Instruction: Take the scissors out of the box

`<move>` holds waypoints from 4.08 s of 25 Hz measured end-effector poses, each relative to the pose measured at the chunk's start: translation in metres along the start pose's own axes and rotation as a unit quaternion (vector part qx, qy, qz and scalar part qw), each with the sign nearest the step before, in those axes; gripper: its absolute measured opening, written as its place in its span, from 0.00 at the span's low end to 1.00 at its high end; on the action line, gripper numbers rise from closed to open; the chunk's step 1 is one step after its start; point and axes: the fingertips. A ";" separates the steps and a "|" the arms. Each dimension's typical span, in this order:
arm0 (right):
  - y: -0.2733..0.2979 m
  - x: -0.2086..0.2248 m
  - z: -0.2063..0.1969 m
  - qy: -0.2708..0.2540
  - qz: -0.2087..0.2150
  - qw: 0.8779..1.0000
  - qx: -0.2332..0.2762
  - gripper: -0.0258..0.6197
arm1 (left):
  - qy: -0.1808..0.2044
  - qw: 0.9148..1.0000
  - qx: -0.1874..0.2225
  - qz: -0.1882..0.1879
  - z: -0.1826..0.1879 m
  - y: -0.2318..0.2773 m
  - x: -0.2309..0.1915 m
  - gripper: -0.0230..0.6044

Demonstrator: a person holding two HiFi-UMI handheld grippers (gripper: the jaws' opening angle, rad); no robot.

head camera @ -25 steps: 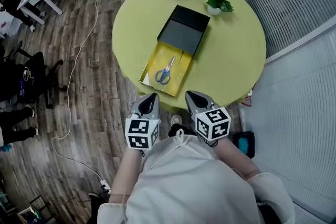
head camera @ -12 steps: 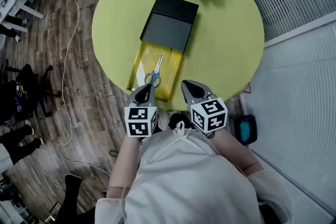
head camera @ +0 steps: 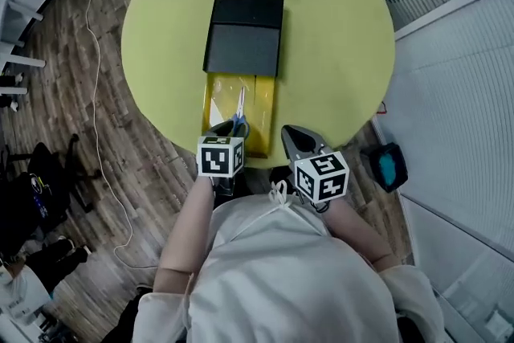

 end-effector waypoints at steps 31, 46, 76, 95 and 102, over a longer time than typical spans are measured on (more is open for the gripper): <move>-0.019 0.004 -0.005 0.035 -0.099 0.994 0.022 0.04 | 0.094 0.988 -0.118 -0.006 -0.037 0.040 -0.019 0.19; -0.010 -0.011 0.013 0.023 -0.100 0.994 0.039 0.04 | 0.132 0.990 -0.005 -0.042 0.022 -0.012 -0.019 0.19; -0.016 -0.053 0.157 -0.073 -0.082 0.974 0.197 0.04 | 0.140 0.921 0.361 -0.046 0.228 -0.167 0.012 0.19; -0.011 -0.058 0.147 -0.074 -0.087 0.976 0.183 0.04 | 0.124 0.926 0.350 -0.065 0.212 -0.161 0.016 0.19; -0.012 -0.065 0.142 -0.071 -0.087 0.976 0.184 0.04 | 0.126 0.929 0.342 -0.072 0.205 -0.163 0.017 0.19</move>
Point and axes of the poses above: the fingertips, and each gripper's own axes: y forward along the fingers, x to its right, z out of its top, and after that the axes turned 13 degrees about x, right-handed
